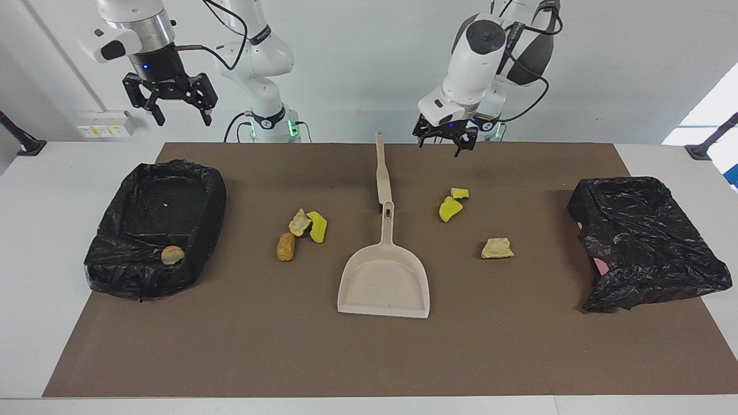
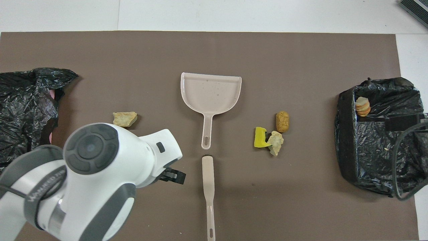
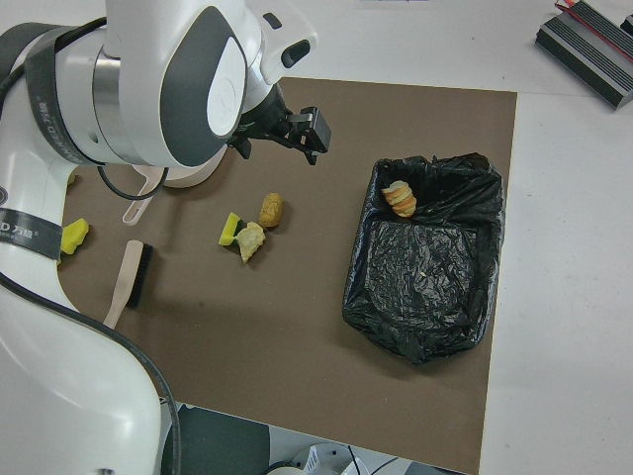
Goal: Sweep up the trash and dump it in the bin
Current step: 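Reach the left gripper to the beige brush handle and grasp it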
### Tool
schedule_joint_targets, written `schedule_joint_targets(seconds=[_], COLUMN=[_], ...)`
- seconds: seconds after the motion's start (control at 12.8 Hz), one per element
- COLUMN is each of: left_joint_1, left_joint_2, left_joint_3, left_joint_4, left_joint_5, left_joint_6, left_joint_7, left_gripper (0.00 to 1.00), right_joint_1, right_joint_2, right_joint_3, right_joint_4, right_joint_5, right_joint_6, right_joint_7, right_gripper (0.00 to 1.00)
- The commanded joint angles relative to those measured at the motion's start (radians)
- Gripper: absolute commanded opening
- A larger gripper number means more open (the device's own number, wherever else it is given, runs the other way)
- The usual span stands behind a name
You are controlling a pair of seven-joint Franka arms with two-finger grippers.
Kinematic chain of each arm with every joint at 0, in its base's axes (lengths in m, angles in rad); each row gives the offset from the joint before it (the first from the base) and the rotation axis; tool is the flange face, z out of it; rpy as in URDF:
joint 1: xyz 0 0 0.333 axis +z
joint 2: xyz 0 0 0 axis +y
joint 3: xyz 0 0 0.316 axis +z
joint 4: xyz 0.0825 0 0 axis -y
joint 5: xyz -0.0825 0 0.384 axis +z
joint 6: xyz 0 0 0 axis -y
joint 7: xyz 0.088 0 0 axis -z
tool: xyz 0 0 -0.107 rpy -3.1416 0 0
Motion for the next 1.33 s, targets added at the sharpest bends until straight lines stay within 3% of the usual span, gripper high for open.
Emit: schedule_joint_targets(seconds=[0.0, 0.31, 0.47, 0.71, 0.78, 1.1, 1.25], left_joint_1=[-0.117, -0.288, -0.33, -0.379, -0.392, -0.405, -0.404], left_joint_2=[-0.016, 0.038, 0.082, 0.09, 0.088, 0.091, 0.093], left_joint_3=[0.019, 0.019, 0.019, 0.019, 0.019, 0.019, 0.021], left_joint_4=[-0.129, -0.286, -0.292, -0.297, -0.297, -0.297, -0.297], left_joint_5=[-0.009, -0.011, -0.031, -0.057, -0.057, -0.057, -0.057], left_joint_6=[0.127, 0.343, 0.409, 0.419, 0.416, 0.413, 0.399], left_joint_7=[-0.088, -0.27, -0.339, -0.398, -0.411, -0.409, -0.404], left_gripper=[1.0, 1.0, 1.0, 1.0, 0.84, 0.03, 0.0], right_joint_1=[-0.003, -0.008, -0.01, -0.01, -0.01, -0.01, -0.01], right_joint_2=[-0.02, -0.019, -0.02, -0.02, -0.02, -0.02, -0.022], right_joint_3=[-0.002, -0.003, -0.005, -0.005, -0.005, -0.006, -0.006], right_joint_4=[-0.033, -0.043, -0.046, -0.055, -0.057, -0.063, -0.069], right_joint_5=[0.012, 0.013, 0.013, 0.015, 0.015, 0.015, 0.015], right_joint_6=[-0.008, -0.005, -0.005, -0.003, -0.005, -0.005, -0.003], right_joint_7=[-0.031, -0.031, -0.031, -0.031, -0.03, -0.03, -0.03], right_gripper=[1.0, 1.0, 1.0, 1.0, 1.0, 1.0, 1.0])
